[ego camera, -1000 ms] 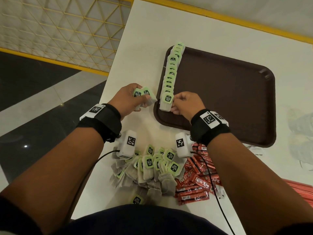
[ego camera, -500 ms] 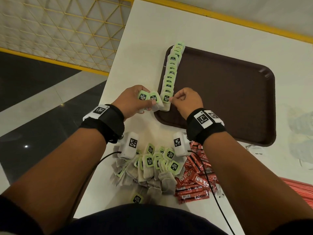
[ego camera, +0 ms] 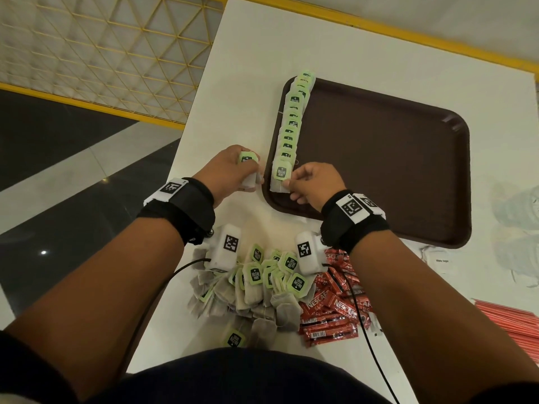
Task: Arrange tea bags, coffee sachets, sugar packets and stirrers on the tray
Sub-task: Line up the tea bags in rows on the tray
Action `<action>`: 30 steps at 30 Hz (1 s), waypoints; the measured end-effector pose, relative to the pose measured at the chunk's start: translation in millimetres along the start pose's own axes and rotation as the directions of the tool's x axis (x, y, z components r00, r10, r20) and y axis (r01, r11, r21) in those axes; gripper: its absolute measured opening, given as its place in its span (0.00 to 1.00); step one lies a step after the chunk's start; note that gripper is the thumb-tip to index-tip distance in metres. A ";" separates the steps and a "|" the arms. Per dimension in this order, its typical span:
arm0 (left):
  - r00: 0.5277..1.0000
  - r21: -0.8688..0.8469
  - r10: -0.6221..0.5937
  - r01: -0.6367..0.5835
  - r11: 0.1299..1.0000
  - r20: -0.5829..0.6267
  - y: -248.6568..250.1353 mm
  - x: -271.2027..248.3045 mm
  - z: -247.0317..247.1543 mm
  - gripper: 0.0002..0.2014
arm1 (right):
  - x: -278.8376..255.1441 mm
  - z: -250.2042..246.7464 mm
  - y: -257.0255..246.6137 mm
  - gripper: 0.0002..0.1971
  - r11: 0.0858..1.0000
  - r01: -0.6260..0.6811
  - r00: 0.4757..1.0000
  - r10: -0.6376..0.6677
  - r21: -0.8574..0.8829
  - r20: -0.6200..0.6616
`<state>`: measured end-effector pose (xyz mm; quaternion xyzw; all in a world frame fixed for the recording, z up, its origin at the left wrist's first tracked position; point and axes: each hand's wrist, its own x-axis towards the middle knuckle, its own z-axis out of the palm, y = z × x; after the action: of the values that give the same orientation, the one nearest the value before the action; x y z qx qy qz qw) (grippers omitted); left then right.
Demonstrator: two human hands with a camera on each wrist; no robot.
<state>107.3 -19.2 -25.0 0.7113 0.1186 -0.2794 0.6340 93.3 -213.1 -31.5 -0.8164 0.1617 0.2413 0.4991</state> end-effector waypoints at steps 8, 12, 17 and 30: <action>0.998 0.014 0.022 -0.023 1.000 0.053 -5.9 -5.9 -6.6 0.15 | 8.7 2.7 4.2 0.12 0.986 -0.012 0.996 -0.003 -0.165 -0.092; 0.998 -0.009 0.060 -0.059 0.998 0.031 -5.1 -9.8 -5.9 0.17 | 1.5 -1.6 1.3 0.14 0.972 0.114 0.979 -0.145 -0.204 -0.143; 0.995 0.050 0.101 -0.100 0.994 -0.009 -2.8 -10.9 0.1 0.21 | -14.1 2.4 -13.5 0.13 0.979 0.200 0.980 -0.200 -0.035 0.022; 0.994 0.031 0.102 -0.100 0.994 -0.050 -9.2 -6.2 4.6 0.05 | -12.0 -5.2 6.4 0.03 0.978 0.041 0.998 -0.050 0.205 0.039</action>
<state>96.3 -21.0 -29.4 0.7322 0.0949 -0.2301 0.6340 81.3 -220.3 -27.5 -0.7589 0.1559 0.2301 0.5889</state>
